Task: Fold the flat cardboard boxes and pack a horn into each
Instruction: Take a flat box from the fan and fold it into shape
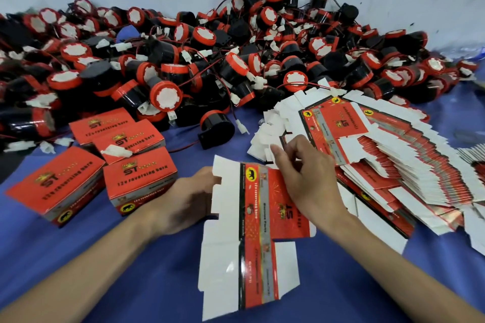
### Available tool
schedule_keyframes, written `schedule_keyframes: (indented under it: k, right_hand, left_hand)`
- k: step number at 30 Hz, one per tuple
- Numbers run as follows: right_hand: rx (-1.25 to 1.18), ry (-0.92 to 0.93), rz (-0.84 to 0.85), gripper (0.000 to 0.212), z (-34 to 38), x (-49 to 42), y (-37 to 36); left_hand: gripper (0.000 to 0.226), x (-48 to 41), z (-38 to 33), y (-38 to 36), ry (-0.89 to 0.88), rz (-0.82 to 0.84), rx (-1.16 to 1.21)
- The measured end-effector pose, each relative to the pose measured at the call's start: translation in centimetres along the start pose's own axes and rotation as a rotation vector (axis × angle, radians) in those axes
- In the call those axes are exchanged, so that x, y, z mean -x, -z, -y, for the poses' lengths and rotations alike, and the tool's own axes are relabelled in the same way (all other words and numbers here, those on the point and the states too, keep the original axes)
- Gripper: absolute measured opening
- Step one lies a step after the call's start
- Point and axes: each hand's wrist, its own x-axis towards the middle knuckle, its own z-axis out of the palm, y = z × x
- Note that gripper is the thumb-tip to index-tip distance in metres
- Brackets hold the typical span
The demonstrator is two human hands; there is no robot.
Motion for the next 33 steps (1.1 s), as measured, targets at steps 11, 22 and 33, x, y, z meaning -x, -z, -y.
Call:
schedule_keyframes:
  k: [11,22,33]
  right_hand:
    - [-0.022,-0.191,-0.074,0.033,-0.8,-1.0,0.9]
    - [0.192,0.066,-0.112,0.027,-0.5,-1.4,2.1]
    - [0.025,0.162,0.412,0.07,0.4,0.0,1.5]
  left_hand:
    - [0.062,-0.4,-0.6,0.4,0.1,0.206,0.101]
    - [0.043,-1.2,-0.1,-0.2,0.083,-0.176,-0.206]
    - [0.037,-0.8,-0.1,0.7,0.07,-0.061,-0.037]
